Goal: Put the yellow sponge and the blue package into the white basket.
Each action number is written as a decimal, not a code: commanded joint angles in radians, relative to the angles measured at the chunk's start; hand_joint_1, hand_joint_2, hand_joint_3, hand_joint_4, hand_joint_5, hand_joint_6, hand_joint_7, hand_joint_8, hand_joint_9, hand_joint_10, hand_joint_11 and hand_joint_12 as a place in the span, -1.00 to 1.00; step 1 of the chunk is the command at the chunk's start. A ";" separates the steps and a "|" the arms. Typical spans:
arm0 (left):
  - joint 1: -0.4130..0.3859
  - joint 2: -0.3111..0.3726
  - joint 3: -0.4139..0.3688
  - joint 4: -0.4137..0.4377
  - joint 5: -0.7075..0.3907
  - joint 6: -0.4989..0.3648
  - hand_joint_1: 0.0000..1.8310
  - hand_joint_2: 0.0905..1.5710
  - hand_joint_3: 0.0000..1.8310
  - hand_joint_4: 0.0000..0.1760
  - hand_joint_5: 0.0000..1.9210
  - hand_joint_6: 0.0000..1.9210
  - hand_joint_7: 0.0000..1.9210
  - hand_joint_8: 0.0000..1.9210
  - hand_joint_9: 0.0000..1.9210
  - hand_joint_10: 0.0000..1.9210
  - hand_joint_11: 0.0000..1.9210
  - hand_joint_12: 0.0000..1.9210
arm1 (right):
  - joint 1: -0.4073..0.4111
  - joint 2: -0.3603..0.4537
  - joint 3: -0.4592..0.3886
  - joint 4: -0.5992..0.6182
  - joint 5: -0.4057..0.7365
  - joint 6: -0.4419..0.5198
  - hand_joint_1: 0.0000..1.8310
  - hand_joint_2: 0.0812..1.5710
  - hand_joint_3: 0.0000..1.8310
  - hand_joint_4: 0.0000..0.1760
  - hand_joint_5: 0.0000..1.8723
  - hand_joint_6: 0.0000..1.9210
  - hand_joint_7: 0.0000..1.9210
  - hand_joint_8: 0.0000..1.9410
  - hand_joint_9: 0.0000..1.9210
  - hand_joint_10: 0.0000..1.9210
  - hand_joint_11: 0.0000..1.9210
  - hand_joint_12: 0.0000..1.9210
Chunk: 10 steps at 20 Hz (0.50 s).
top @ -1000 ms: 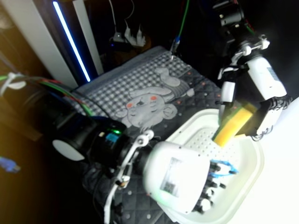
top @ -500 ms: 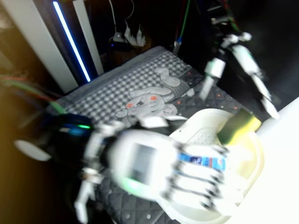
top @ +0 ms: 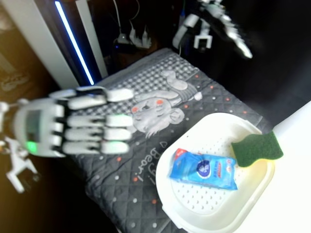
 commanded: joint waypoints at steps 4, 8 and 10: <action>0.123 0.045 -0.067 -0.101 -0.300 0.020 -0.21 0.22 -0.98 0.98 -1.00 -1.00 -1.00 -1.00 -1.00 -1.00 -1.00 -1.00 | -0.052 0.018 -0.044 0.046 0.192 0.006 -0.10 0.09 -1.00 1.00 -0.91 -0.99 -1.00 -1.00 -1.00 -1.00 -1.00 -1.00; 0.139 0.036 -0.076 -0.109 -0.300 0.014 -0.13 0.19 -1.00 0.82 -1.00 -1.00 -1.00 -1.00 -1.00 -1.00 -1.00 -1.00 | -0.078 0.015 -0.047 0.054 0.192 0.018 -0.09 0.09 -1.00 0.79 -0.91 -1.00 -0.98 -0.99 -1.00 -1.00 -1.00 -1.00; 0.143 0.029 -0.079 -0.109 -0.300 0.013 -0.24 0.22 -0.99 0.97 -1.00 -1.00 -1.00 -1.00 -1.00 -1.00 -1.00 -1.00 | -0.093 0.014 -0.049 0.055 0.192 0.019 -0.08 0.12 -0.99 0.90 -0.95 -0.98 -1.00 -1.00 -1.00 -1.00 -1.00 -1.00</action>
